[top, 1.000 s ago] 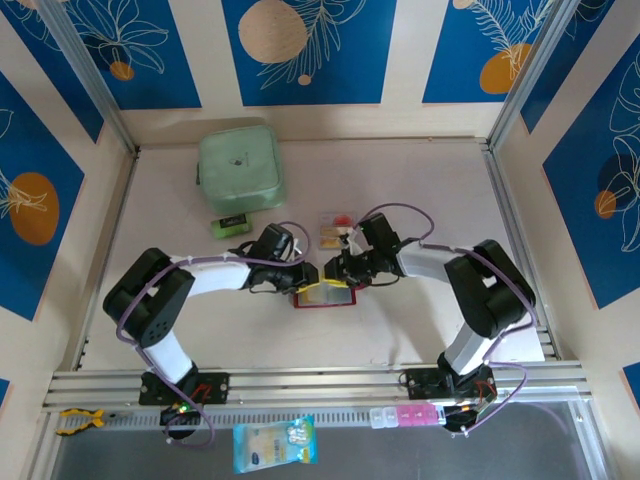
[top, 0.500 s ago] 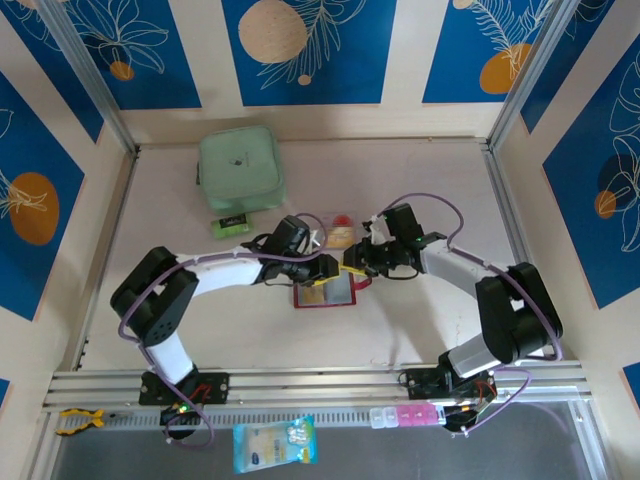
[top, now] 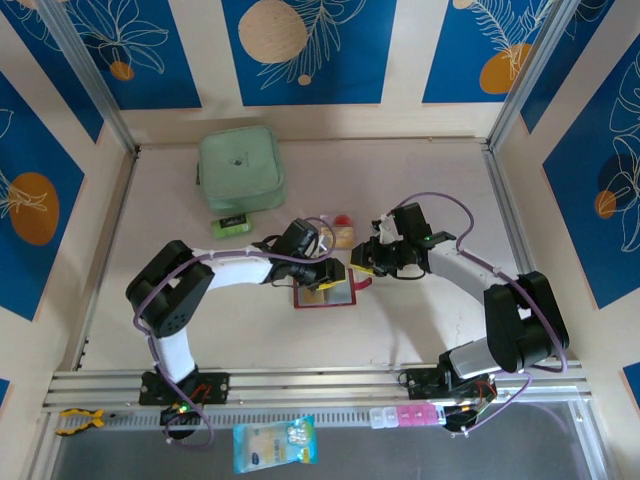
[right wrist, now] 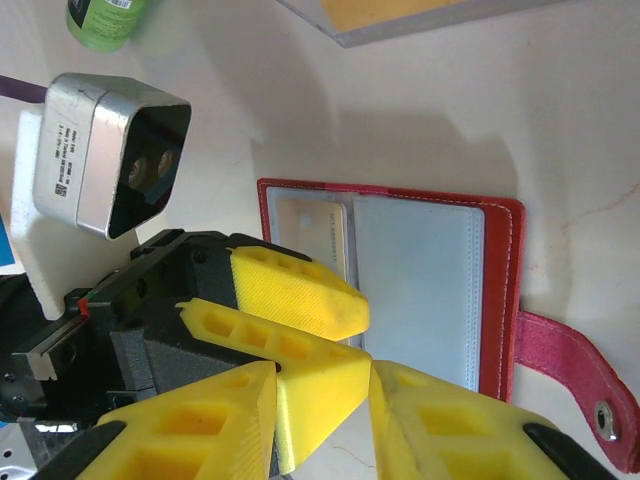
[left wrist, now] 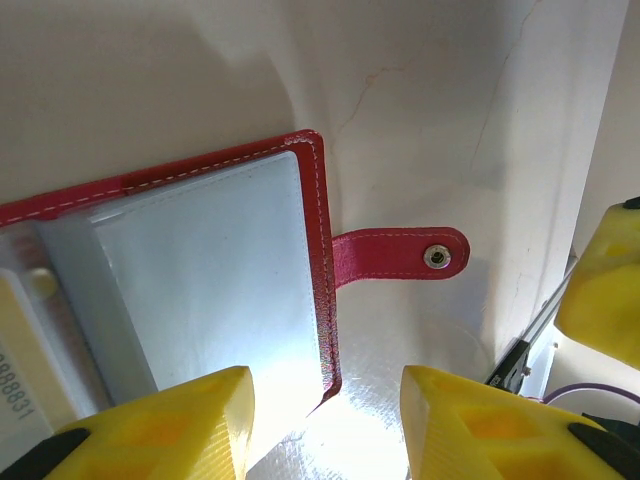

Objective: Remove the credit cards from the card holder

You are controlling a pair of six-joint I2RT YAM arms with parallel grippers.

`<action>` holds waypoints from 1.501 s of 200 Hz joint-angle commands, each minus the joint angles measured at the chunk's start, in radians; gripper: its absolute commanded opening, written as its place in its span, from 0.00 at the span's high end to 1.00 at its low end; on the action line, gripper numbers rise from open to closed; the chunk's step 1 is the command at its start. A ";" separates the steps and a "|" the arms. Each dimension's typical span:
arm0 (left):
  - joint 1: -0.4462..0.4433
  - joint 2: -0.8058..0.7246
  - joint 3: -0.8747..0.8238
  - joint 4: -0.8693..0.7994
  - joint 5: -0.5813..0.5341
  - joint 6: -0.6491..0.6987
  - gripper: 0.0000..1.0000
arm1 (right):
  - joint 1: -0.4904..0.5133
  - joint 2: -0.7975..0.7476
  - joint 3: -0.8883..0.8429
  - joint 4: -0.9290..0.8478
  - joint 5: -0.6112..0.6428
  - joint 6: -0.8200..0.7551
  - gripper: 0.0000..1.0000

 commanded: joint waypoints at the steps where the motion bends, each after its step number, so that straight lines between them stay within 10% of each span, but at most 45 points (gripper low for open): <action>1: -0.005 0.000 0.022 0.008 0.016 0.005 0.57 | 0.007 -0.012 -0.010 -0.024 -0.007 0.000 0.69; 161: 0.150 -0.259 -0.260 -0.060 -0.061 0.082 0.86 | 0.204 0.225 0.093 0.001 0.046 0.043 0.80; 300: 0.157 -0.233 -0.174 -0.191 -0.107 0.192 0.97 | 0.220 0.288 0.176 -0.045 0.051 0.024 0.79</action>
